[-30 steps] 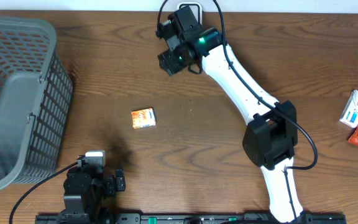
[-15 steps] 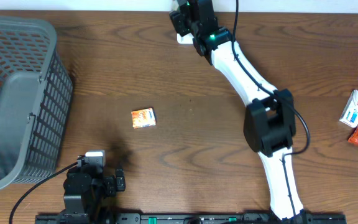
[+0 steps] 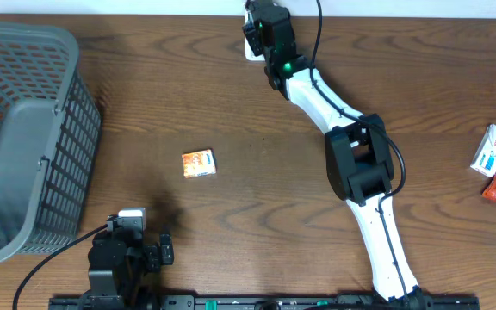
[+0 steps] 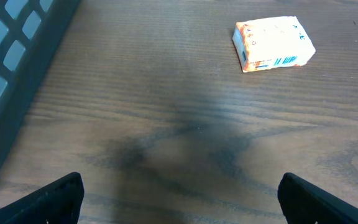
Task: Scan the item barcode
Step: 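Carry the jar back and hold it in front of the scanner, then swing the jar to the right table edge and release it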
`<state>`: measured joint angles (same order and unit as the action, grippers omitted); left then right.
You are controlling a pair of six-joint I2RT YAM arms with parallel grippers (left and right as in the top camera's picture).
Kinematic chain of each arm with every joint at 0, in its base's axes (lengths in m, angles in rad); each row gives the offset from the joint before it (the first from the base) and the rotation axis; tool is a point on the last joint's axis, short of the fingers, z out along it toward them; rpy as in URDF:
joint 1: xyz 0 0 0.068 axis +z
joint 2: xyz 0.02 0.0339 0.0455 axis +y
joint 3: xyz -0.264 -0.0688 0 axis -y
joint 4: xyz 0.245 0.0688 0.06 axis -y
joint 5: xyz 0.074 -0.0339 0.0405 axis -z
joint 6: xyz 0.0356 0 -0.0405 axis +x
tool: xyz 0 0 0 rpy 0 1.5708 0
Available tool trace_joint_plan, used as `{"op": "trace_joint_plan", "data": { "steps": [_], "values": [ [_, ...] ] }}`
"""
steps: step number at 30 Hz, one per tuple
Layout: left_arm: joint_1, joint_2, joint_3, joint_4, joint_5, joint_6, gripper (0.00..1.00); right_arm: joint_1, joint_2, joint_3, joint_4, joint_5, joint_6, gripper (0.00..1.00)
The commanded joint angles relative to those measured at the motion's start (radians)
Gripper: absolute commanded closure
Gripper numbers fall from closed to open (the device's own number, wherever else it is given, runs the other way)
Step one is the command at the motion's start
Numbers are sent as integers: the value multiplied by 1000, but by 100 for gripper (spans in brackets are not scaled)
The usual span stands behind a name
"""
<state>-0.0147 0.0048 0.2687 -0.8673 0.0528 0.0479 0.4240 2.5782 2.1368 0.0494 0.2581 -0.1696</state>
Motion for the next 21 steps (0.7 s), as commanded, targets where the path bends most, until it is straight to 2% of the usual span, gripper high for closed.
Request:
{"op": "trace_joint_plan", "data": {
  "steps": [1,6,9,16,21],
  "values": [
    [3,-1,2,-15,-9,-8,1,8,-74,11,-50,132,-79,45],
    [3,-1,2,-15,-9,-8,1,5,-238,11,-269,271,-124,47],
    [3,-1,2,-15,-9,-8,1,-22,-341,11,-465,343,-123,48],
    [3,-1,2,-15,-9,-8,1,-188,-416,11,-824,339,-77,49],
    [3,-1,2,-15,-9,-8,1,-406,-371,8,-998,140,77,48]
  ]
}}
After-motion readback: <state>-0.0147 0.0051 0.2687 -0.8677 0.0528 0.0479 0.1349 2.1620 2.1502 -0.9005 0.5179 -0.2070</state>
